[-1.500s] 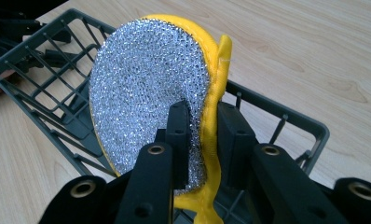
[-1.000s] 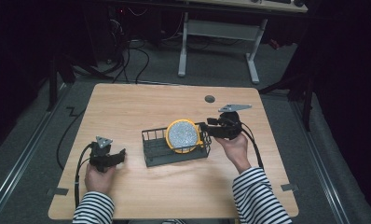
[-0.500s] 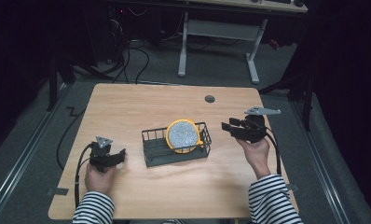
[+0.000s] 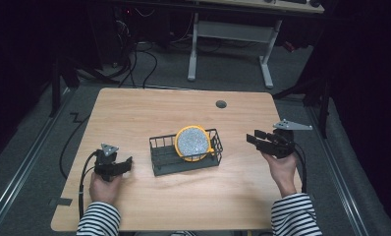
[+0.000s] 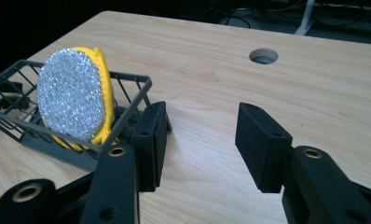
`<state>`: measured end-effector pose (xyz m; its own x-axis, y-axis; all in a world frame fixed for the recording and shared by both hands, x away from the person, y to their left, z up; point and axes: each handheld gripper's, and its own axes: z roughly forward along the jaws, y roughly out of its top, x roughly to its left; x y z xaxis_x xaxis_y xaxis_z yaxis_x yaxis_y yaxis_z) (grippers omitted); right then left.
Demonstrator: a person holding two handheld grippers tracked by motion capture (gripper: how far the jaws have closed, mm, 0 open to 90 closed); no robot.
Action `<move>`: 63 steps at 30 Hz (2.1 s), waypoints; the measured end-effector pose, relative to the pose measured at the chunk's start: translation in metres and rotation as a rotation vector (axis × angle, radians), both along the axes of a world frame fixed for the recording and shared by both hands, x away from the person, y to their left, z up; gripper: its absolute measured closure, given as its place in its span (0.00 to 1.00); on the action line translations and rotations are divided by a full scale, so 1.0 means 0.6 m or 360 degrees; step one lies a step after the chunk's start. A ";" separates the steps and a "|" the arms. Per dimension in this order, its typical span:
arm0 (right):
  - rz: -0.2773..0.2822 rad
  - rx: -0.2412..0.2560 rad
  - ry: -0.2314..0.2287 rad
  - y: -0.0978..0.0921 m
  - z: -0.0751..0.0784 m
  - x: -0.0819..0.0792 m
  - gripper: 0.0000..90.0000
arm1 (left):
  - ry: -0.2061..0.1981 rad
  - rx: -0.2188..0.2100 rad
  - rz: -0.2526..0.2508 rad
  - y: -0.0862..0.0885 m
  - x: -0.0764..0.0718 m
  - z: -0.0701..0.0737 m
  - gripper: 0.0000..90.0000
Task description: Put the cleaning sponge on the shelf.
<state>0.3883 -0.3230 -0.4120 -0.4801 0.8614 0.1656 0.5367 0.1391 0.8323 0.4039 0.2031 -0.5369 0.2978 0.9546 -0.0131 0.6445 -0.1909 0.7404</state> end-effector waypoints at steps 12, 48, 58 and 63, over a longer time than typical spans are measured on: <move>-0.0058 0.0038 0.0020 -0.032 -0.032 -0.029 0.60 | 0.0000 0.0001 0.0000 0.000 0.000 0.000 0.31; -0.0151 0.0079 0.0163 -0.034 -0.135 -0.061 0.60 | 0.0000 -0.0001 0.0000 0.000 0.000 0.000 0.31; -0.0168 0.0051 0.0200 -0.026 -0.164 -0.063 0.60 | 0.0000 -0.0001 0.0000 0.000 0.000 0.000 0.31; -0.0177 0.0027 0.0211 -0.022 -0.176 -0.061 0.59 | 0.0000 -0.0001 0.0000 0.000 0.000 0.000 0.31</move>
